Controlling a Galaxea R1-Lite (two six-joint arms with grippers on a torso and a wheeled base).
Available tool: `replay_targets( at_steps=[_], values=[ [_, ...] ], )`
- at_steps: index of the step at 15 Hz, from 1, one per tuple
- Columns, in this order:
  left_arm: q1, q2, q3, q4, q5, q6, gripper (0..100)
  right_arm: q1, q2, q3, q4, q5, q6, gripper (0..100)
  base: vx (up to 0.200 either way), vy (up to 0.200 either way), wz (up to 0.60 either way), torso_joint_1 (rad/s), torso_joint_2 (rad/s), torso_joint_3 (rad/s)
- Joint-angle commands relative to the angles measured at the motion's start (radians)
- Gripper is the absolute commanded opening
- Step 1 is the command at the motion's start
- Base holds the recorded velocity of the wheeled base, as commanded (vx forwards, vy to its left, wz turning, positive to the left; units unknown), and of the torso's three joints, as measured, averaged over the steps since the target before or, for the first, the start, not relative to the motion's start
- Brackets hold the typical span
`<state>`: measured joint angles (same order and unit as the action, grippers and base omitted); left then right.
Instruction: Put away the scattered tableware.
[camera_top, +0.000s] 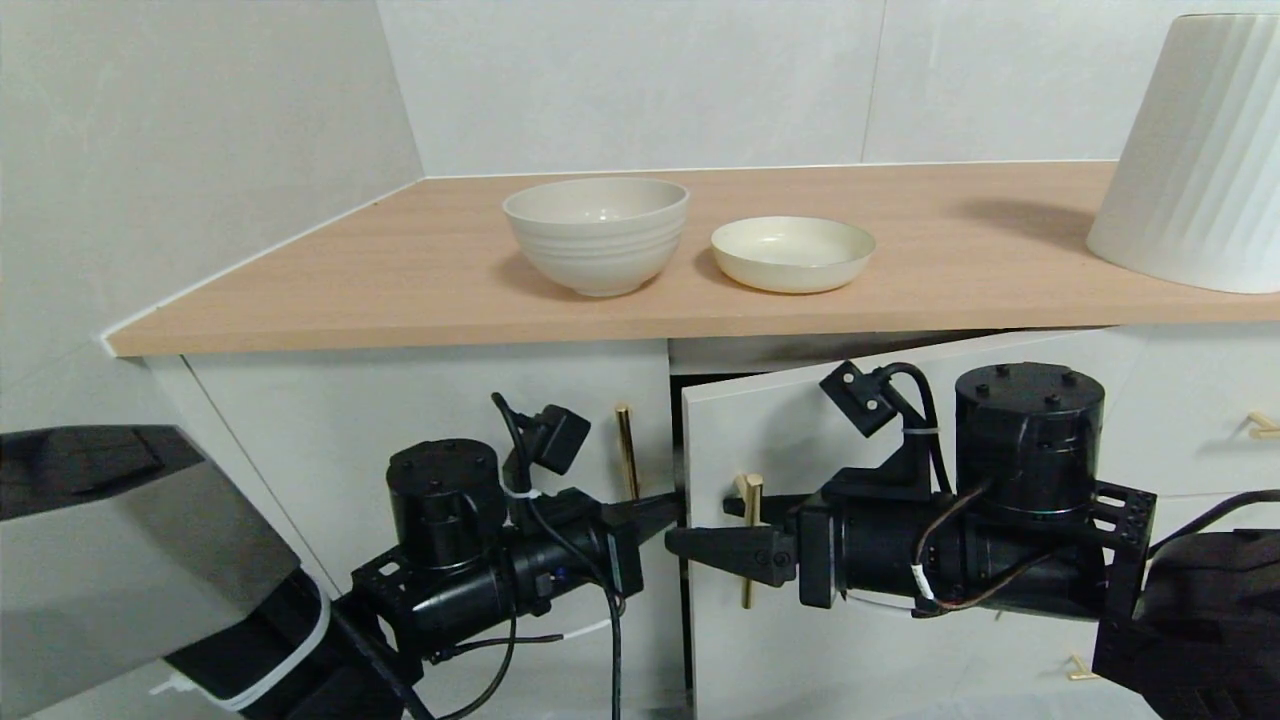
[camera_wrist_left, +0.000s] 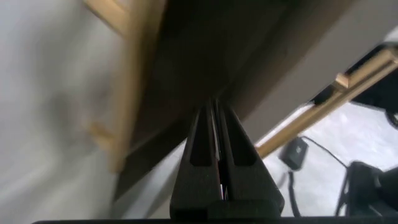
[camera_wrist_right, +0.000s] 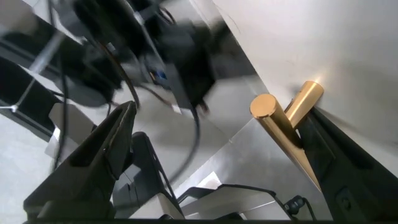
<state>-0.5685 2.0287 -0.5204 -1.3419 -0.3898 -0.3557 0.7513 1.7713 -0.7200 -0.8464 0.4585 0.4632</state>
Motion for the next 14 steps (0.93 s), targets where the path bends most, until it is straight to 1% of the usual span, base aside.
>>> replay_targets(
  at_steps=[1,4,6,10,14],
  values=[
    [-0.016,0.033,0.000,-0.002,-0.001,0.000,0,0.000,-0.001,0.002,0.000,0.002,0.000,100,0.000,0.000,0.00,0.000,0.00,0.000],
    [-0.025,0.031,0.000,-0.026,-0.001,0.000,0,0.000,-0.001,0.011,0.000,0.002,-0.003,100,0.000,0.000,0.00,0.000,0.00,0.000],
    [-0.042,0.028,0.002,-0.034,0.000,0.000,0,0.000,-0.003,0.030,-0.003,0.002,-0.009,100,0.000,0.000,0.00,0.000,0.00,0.000],
    [-0.045,0.028,-0.001,-0.037,-0.001,0.000,0,-0.003,-0.016,0.051,-0.013,-0.001,-0.040,100,0.000,0.000,0.00,0.000,0.00,0.000],
    [-0.070,0.024,-0.016,-0.037,-0.008,0.001,0,-0.021,-0.056,0.120,-0.013,-0.006,-0.047,100,0.000,0.000,0.00,0.000,0.00,0.000]
  ],
)
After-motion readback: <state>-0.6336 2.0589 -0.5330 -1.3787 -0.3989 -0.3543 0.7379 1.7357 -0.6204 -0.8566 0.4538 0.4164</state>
